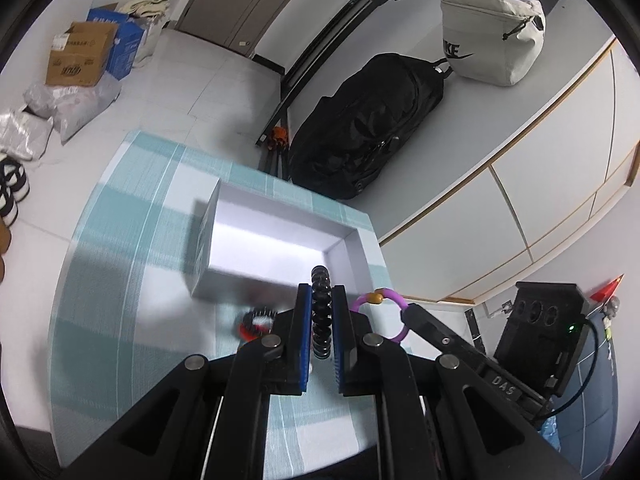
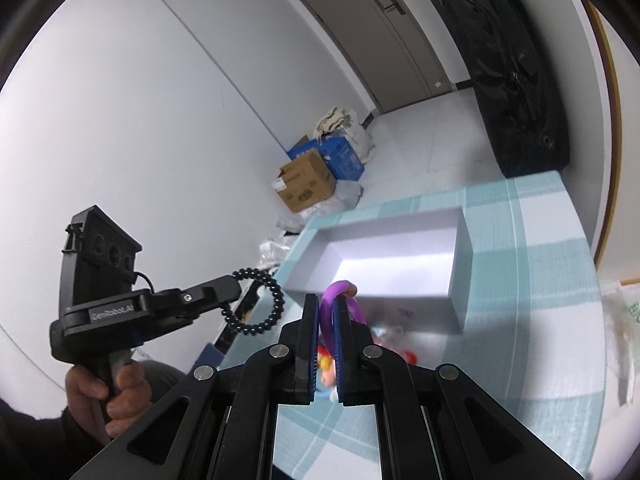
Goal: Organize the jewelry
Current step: 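Grasp the purple ring with the right gripper while the left gripper holds the black coil, then carry the purple ring into the box and release it with the right gripper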
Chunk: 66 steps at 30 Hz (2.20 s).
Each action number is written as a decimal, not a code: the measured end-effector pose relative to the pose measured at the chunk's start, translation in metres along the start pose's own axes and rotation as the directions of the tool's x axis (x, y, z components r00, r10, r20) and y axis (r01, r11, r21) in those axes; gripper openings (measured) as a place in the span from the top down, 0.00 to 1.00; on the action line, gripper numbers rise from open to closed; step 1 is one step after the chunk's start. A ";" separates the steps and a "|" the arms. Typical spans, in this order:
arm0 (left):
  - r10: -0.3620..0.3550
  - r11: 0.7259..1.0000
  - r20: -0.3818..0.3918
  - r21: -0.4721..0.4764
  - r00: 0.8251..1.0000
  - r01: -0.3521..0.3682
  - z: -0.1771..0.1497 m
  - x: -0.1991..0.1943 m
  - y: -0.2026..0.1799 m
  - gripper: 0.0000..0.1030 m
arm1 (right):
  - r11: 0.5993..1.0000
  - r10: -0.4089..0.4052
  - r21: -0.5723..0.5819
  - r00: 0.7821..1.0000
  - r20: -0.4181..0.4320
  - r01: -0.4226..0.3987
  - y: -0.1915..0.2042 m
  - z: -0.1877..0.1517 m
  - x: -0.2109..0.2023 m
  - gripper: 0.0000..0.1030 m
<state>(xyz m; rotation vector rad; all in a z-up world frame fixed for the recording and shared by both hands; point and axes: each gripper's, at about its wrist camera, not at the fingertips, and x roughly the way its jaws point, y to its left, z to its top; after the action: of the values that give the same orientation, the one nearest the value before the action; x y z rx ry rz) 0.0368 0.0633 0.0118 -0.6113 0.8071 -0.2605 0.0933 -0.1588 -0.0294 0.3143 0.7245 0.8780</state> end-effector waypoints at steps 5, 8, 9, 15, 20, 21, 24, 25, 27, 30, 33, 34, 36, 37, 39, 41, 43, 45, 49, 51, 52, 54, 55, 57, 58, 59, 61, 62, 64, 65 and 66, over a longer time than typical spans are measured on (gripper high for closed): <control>0.029 0.999 -0.009 0.040 1.000 -0.028 0.016 0.014 -0.009 0.95 | 1.000 0.000 -0.007 1.000 0.015 0.000 -0.002 0.020 0.001 0.94; 0.034 0.997 -0.014 0.072 0.999 -0.033 0.024 0.024 -0.014 0.95 | 1.000 -0.002 -0.023 1.000 0.025 0.002 -0.004 0.033 0.005 0.94; 0.038 0.996 -0.016 0.084 0.999 -0.037 0.027 0.028 -0.016 0.95 | 1.000 0.001 -0.025 1.000 0.025 0.000 -0.005 0.036 0.007 0.94; 0.046 0.993 -0.037 0.109 0.998 -0.042 0.038 0.049 -0.016 0.95 | 1.000 -0.002 -0.031 1.000 0.016 0.003 -0.015 0.055 0.028 0.94; 0.059 0.992 -0.056 0.114 0.997 -0.052 0.042 0.064 -0.008 0.95 | 0.998 -0.015 -0.054 1.000 -0.015 0.014 -0.021 0.059 0.049 0.94; 0.061 0.992 -0.061 0.111 0.996 -0.054 0.042 0.067 -0.006 0.95 | 0.998 -0.018 -0.060 1.000 -0.023 0.016 -0.022 0.059 0.053 0.94; 0.056 0.994 -0.084 0.098 0.995 -0.048 0.045 0.076 -0.001 0.95 | 0.996 -0.036 -0.082 0.998 -0.047 0.032 -0.024 0.058 0.064 0.94; 0.056 0.994 -0.090 0.095 0.994 -0.047 0.045 0.079 0.001 0.95 | 0.996 -0.039 -0.086 0.998 -0.053 0.034 -0.025 0.057 0.067 0.94; 0.051 0.995 -0.103 0.087 0.993 -0.042 0.046 0.083 0.003 0.95 | 0.996 -0.044 -0.085 0.997 -0.067 0.039 -0.028 0.056 0.072 0.94; 0.043 0.997 -0.125 0.069 0.991 -0.034 0.047 0.091 0.008 0.95 | 0.995 -0.056 -0.082 0.995 -0.081 0.049 -0.033 0.056 0.076 0.94; 0.045 0.997 -0.137 0.068 0.990 -0.036 0.048 0.095 0.010 0.95 | 0.994 -0.072 -0.091 0.993 -0.090 0.064 -0.036 0.056 0.079 0.94; 0.042 0.997 -0.141 0.066 0.989 -0.033 0.048 0.096 0.011 0.95 | 0.993 -0.077 -0.095 0.993 -0.094 0.068 -0.037 0.056 0.080 0.94; 0.039 0.998 -0.150 0.055 0.988 -0.031 0.048 0.099 0.013 0.95 | 0.991 -0.096 -0.107 0.991 -0.098 0.085 -0.037 0.056 0.083 0.94; 0.039 0.998 -0.148 0.048 0.988 -0.032 0.049 0.100 0.014 0.95 | 0.990 -0.098 -0.112 0.990 -0.102 0.087 -0.037 0.056 0.084 0.94; 0.031 0.999 -0.147 0.025 0.989 -0.027 0.051 0.102 0.017 0.95 | 0.987 -0.109 -0.126 0.988 -0.106 0.095 -0.036 0.056 0.087 0.94; -0.001 1.000 -0.180 -0.028 0.984 -0.004 0.053 0.106 0.023 0.92 | 0.986 -0.112 -0.135 0.988 -0.109 0.096 -0.035 0.056 0.088 0.90; 0.007 0.999 -0.210 -0.049 0.978 -0.017 0.053 0.109 0.026 0.84 | 0.985 -0.114 -0.142 0.987 -0.109 0.098 -0.033 0.057 0.087 0.77; 0.007 0.999 -0.196 -0.045 0.980 -0.016 0.053 0.103 0.026 0.71 | 0.986 -0.106 -0.141 0.990 -0.094 0.092 -0.033 0.057 0.083 0.60; 0.018 1.000 -0.152 -0.017 0.988 -0.021 0.052 0.085 0.018 0.47 | 0.986 -0.088 -0.142 0.996 -0.017 0.084 -0.028 0.059 0.062 0.51; 0.011 1.000 -0.132 -0.010 0.991 -0.013 0.052 0.077 0.016 0.47 | 0.986 -0.093 -0.137 0.996 0.008 0.093 -0.027 0.059 0.056 0.46; 0.025 1.000 -0.126 -0.003 0.992 -0.025 0.051 0.074 0.014 0.46 | 0.986 -0.095 -0.132 0.995 0.021 0.097 -0.027 0.058 0.052 0.43; 0.043 0.999 -0.112 0.009 0.993 -0.042 0.050 0.069 0.013 0.46 | 0.986 -0.105 -0.124 0.994 0.033 0.108 -0.026 0.058 0.048 0.40; 0.055 0.998 -0.100 0.014 0.993 -0.054 0.048 0.065 0.011 0.46 | 0.986 -0.108 -0.120 0.993 0.038 0.112 -0.025 0.058 0.046 0.37; 0.076 0.997 -0.085 0.020 0.994 -0.075 0.045 0.059 0.009 0.46 | 0.985 -0.121 -0.119 0.991 0.049 0.126 -0.024 0.056 0.042 0.32; 0.082 0.996 -0.077 0.028 0.994 -0.080 0.043 0.056 0.008 0.46 | 0.984 -0.128 -0.120 0.990 0.058 0.134 -0.023 0.055 0.039 0.29; 0.094 0.995 -0.067 0.039 0.993 -0.092 0.041 0.052 0.007 0.46 | 0.983 -0.131 -0.120 0.989 0.067 0.138 -0.021 0.054 0.036 0.27; 0.121 0.991 -0.056 0.068 0.991 -0.118 0.037 0.049 0.002 0.46 | 0.982 -0.139 -0.119 0.987 0.085 0.149 -0.018 0.051 0.029 0.18; 0.135 0.988 -0.053 0.086 0.989 -0.130 0.035 0.046 0.000 0.46 | 0.980 -0.147 -0.118 0.985 0.093 0.157 -0.017 0.050 0.026 0.16; 0.157 0.982 -0.039 0.109 0.987 -0.152 0.030 0.041 -0.004 0.46 | 0.978 -0.164 -0.111 0.982 0.097 0.175 -0.016 0.046 0.022 0.14; 0.158 0.981 -0.033 0.117 0.987 -0.153 0.028 0.040 -0.004 0.46 | 0.978 -0.167 -0.107 0.981 0.094 0.177 -0.015 0.045 0.021 0.14; 0.166 0.979 -0.022 0.127 0.986 -0.162 0.025 0.037 -0.006 0.46 | 0.978 -0.169 -0.105 0.981 0.091 0.178 -0.015 0.044 0.019 0.14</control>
<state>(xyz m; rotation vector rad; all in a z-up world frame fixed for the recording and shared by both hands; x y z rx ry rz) 0.0801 0.0521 0.0069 -0.4217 0.8607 -0.1688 0.1404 -0.1509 -0.0142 0.1818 0.6143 0.7324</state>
